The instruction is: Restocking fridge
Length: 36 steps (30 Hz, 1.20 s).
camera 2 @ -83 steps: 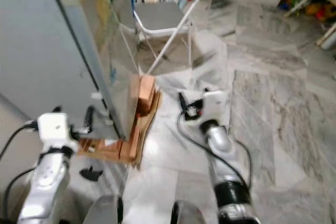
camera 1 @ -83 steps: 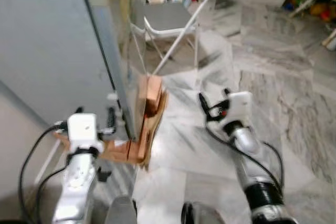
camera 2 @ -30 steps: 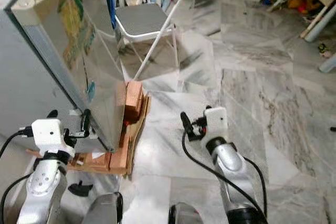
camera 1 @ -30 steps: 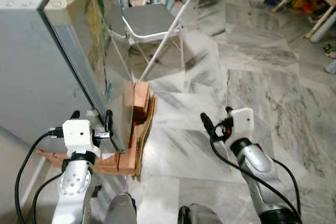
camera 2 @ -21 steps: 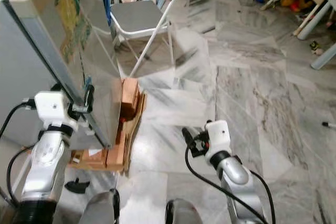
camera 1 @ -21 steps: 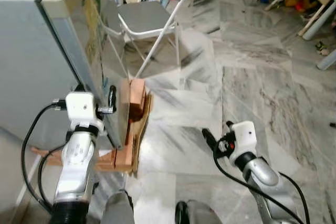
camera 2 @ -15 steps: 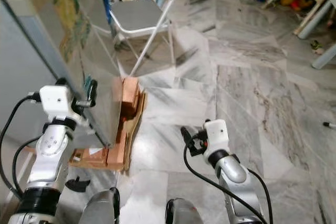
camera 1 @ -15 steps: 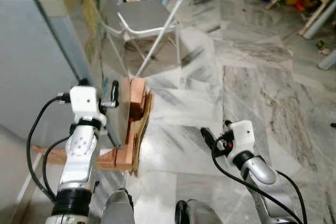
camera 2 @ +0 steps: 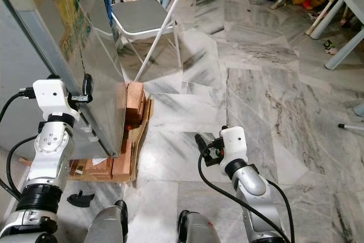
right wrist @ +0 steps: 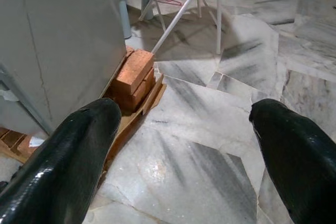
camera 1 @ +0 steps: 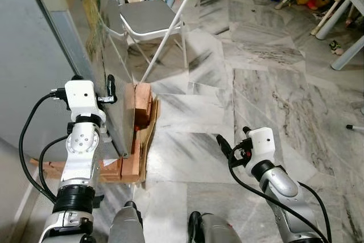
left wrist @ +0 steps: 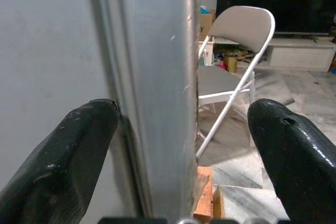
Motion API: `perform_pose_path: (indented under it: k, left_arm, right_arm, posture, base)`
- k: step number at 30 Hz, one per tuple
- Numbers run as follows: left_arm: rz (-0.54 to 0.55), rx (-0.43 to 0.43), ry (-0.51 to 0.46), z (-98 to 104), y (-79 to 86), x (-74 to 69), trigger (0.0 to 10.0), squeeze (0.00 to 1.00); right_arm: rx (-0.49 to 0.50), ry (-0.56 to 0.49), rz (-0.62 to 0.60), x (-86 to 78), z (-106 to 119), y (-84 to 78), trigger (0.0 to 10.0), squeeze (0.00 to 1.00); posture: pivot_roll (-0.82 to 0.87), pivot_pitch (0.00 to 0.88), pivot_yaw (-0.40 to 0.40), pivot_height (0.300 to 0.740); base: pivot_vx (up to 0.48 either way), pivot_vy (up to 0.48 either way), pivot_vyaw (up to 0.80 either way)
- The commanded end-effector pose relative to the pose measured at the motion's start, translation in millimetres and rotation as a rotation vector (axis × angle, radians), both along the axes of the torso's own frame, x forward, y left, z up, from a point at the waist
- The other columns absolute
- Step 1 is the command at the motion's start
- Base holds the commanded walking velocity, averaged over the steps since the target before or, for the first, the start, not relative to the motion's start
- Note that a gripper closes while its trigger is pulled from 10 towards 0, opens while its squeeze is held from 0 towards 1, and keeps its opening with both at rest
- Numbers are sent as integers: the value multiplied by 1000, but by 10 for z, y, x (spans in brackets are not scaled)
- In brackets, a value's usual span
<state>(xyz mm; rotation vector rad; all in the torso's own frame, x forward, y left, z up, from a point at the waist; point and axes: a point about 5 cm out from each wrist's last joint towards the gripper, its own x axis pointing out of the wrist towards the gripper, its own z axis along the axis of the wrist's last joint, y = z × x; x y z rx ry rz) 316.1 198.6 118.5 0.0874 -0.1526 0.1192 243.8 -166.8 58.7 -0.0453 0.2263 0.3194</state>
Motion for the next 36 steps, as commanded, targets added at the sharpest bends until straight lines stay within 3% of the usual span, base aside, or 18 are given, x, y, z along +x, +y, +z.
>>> perform_pose_path:
  k: [1, 3, 10, 12, 21, 26, 27, 28, 29, 31, 32, 33, 34, 36]
  left_arm:
    - [-21, -5, -8, 14, -49, 29, 10000, 0]
    - [-74, -16, 0, 19, -132, 80, 10000, 0]
    - [-115, 4, -12, 117, -231, 242, 10000, 0]
    - [-147, 8, -23, 199, -326, 357, 10000, 0]
    - [-165, 17, -3, 235, -431, 471, 10000, 0]
    - [-239, -34, 11, 428, -732, 670, 10000, 0]
    - [-284, -42, -4, 539, -888, 717, 10000, 0]
    - [-433, -32, -54, 800, -1346, 751, 10000, 0]
    - [-433, -32, -54, 800, -1346, 751, 10000, 0]
    - [-682, -4, -126, 1086, -2027, 610, 10000, 0]
    - [-765, 1, -148, 1165, -2237, 530, 10000, 0]
    - [-765, 1, -148, 1165, -2237, 530, 10000, 0]
    - [-1087, -15, -191, 1337, -2968, 81, 10000, 0]
    - [-1347, -22, -231, 1442, -3475, -423, 10000, 0]
  right_arm:
    - [-8, -3, -6, 3, 17, -16, 10000, 0]
    - [-8, -5, -2, 22, 26, 32, 10000, 0]
    - [-5, 7, -1, 36, 9, 51, 10000, 0]
    - [-7, 12, -5, 43, -21, 32, 10000, 0]
    - [-10, 27, -12, 38, -77, 9, 10000, 0]
    - [-27, 114, 32, 26, -189, 57, 10000, 0]
    - [-34, 142, 39, 16, -225, 62, 10000, 0]
    - [-47, 188, 52, -5, -287, 67, 10000, 0]
    - [-47, 188, 52, -5, -287, 67, 10000, 0]
    - [-57, 215, 54, -13, -326, 71, 10000, 0]
    - [-58, 219, 52, -13, -334, 75, 10000, 0]
    - [-58, 219, 52, -13, -334, 75, 10000, 0]
    - [-60, 221, 53, -3, -338, 98, 10000, 0]
    - [-63, 220, 57, 7, -340, 126, 10000, 0]
  posture:
    - [72, 135, -49, 740]
    - [74, 134, -48, 740]
    - [72, 130, -42, 740]
    - [65, 128, -35, 740]
    - [69, 129, -24, 740]
    - [77, 126, -20, 740]
    - [76, 122, -15, 740]
    - [75, 119, -9, 740]
    - [75, 119, -9, 740]
    - [75, 113, -1, 740]
    - [74, 111, 1, 740]
    - [74, 111, 1, 740]
    - [66, 99, 11, 740]
    - [56, 96, 16, 740]
  base:
    - [0, 0, 0]
    - [0, 0, 0]
    - [0, 0, 0]
    - [0, 0, 0]
    - [0, 0, 0]
    - [0, 0, 0]
    - [0, 0, 0]
    - [0, 0, 0]
    - [0, 0, 0]
    - [0, 0, 0]
    - [0, 0, 0]
    - [0, 0, 0]
    - [0, 0, 0]
    - [0, 0, 0]
